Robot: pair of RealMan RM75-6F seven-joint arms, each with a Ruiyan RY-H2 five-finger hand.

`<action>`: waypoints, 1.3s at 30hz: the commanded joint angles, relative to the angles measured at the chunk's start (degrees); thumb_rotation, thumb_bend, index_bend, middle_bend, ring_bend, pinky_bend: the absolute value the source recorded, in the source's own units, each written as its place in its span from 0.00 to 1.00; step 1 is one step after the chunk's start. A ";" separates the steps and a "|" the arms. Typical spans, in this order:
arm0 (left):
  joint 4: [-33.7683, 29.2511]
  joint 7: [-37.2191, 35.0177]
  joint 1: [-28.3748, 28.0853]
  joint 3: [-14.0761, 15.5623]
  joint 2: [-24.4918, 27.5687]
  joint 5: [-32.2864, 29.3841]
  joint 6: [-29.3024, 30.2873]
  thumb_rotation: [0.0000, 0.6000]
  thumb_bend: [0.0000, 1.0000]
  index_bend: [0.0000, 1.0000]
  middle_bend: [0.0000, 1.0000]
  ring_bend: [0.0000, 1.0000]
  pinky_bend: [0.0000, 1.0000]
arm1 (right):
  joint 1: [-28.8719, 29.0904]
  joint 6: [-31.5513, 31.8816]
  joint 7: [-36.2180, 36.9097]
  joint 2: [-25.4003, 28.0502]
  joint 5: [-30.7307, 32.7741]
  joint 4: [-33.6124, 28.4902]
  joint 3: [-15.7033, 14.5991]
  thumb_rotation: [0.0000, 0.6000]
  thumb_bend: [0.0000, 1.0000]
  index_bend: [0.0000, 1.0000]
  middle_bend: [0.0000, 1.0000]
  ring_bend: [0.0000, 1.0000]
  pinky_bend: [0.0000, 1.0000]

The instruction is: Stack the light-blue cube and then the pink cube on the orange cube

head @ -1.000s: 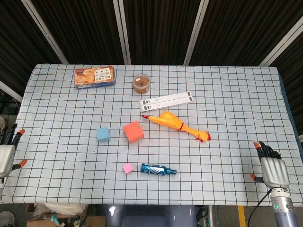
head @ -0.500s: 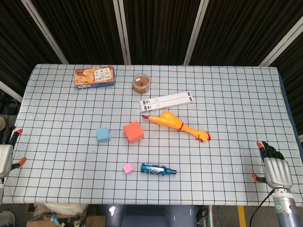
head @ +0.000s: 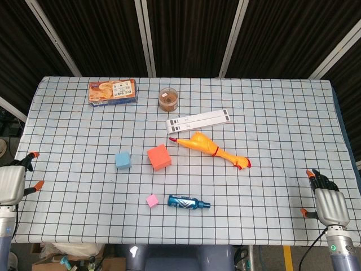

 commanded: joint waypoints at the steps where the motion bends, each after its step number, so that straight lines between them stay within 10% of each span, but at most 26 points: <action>1: -2.55 -1.20 -2.20 -2.26 -0.44 -1.10 -1.70 1.00 0.00 0.37 0.80 0.73 0.92 | 0.07 -0.11 0.12 0.03 -0.35 -0.19 -0.16 1.00 0.10 0.07 0.08 0.11 0.20; 19: -12.18 15.02 -14.53 -7.85 4.26 -25.78 -20.26 0.98 0.00 0.27 0.89 0.82 0.98 | 0.63 -1.68 -0.68 0.07 -0.21 -0.81 -0.71 1.00 0.10 0.07 0.08 0.15 0.21; 39: -13.39 20.91 -22.00 -4.94 -4.14 -29.65 -20.49 0.94 0.00 0.27 0.91 0.83 1.00 | 1.97 -4.41 -0.93 -0.82 0.80 0.05 -0.81 1.00 0.10 0.07 0.08 0.15 0.22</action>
